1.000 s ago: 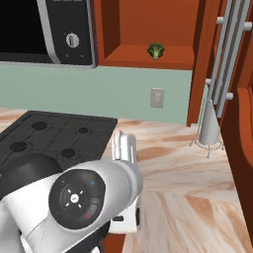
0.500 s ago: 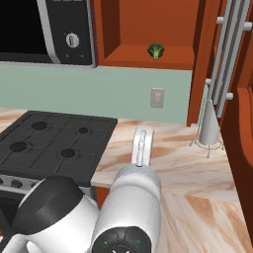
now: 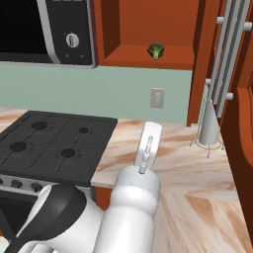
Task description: Pick the broccoli from the counter and place it in the cabinet. Then close the cabinet.
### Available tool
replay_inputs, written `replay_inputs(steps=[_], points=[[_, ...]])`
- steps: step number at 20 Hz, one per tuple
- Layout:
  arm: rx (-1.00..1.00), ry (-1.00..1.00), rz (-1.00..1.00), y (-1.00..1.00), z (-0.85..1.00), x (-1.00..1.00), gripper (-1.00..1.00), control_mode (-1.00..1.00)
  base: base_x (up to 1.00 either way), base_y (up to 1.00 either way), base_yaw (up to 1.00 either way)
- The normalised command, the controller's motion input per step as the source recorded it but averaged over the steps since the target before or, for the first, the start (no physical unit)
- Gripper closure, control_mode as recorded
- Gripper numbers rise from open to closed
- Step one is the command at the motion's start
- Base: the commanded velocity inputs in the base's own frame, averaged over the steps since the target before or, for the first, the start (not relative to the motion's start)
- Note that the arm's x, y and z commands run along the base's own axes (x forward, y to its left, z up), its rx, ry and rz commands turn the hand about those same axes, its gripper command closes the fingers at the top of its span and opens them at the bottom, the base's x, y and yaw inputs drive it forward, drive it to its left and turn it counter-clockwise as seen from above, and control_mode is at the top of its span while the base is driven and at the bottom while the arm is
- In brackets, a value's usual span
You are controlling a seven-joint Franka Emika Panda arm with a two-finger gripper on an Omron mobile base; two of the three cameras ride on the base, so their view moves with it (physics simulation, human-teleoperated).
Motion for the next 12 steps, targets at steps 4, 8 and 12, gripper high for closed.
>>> replay_inputs(steps=[4, 8, 12], points=[[0.00, -0.32, -0.23, -0.19, 0.10, 0.00, -1.00, -1.00, 0.00, 0.00, 0.00], [0.00, -0.26, -0.14, -0.27, 0.01, 0.00, -1.00, -1.00, 0.00, 0.00, 0.00], [-0.02, -0.15, -0.03, -0.22, 0.02, 0.05, -1.00, -1.00, 0.00, 0.00, 0.00]])
